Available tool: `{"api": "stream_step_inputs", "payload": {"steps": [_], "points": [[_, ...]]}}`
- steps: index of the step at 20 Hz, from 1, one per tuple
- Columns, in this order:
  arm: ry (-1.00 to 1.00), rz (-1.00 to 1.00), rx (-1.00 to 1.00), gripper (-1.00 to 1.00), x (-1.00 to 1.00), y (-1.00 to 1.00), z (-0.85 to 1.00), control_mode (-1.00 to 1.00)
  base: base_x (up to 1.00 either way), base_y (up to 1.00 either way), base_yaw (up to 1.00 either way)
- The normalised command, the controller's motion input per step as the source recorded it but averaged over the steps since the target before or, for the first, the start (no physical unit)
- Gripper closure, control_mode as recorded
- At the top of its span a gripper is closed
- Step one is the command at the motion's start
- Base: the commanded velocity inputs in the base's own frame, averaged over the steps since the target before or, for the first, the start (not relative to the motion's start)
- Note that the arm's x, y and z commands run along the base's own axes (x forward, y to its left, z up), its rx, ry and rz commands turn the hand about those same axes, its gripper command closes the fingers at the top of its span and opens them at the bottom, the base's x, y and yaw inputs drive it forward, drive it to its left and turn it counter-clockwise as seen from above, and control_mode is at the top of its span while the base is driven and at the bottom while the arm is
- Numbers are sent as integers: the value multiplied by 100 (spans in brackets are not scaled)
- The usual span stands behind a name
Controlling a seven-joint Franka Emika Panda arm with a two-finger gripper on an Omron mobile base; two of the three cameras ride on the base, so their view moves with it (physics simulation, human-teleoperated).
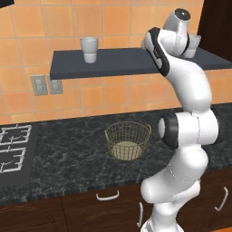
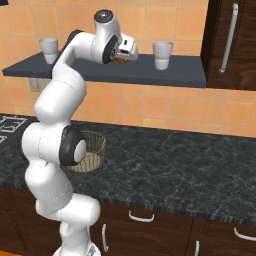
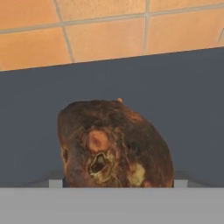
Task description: Open the cabinet, pick up the bread from the cabinet and place it in the basket. Then move the basket to the dining counter.
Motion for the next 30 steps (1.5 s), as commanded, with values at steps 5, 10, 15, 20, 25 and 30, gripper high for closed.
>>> {"api": "stream_step_inputs", "payload": {"steps": [5, 10, 15, 20, 25, 30], "points": [[6, 1, 0, 100, -100, 49, 26, -100, 0, 0, 0], [13, 1, 0, 100, -100, 54, 46, -100, 0, 0, 0], [13, 2, 2, 100, -100, 30, 15, -100, 0, 0, 0], [3, 0, 0, 100, -100, 29, -7, -100, 0, 0, 0], [3, 0, 0, 100, -81, 10, -82, -100, 0, 0, 0], [2, 0, 0, 100, -44, 10, -100, -100, 0, 0, 0]]}}
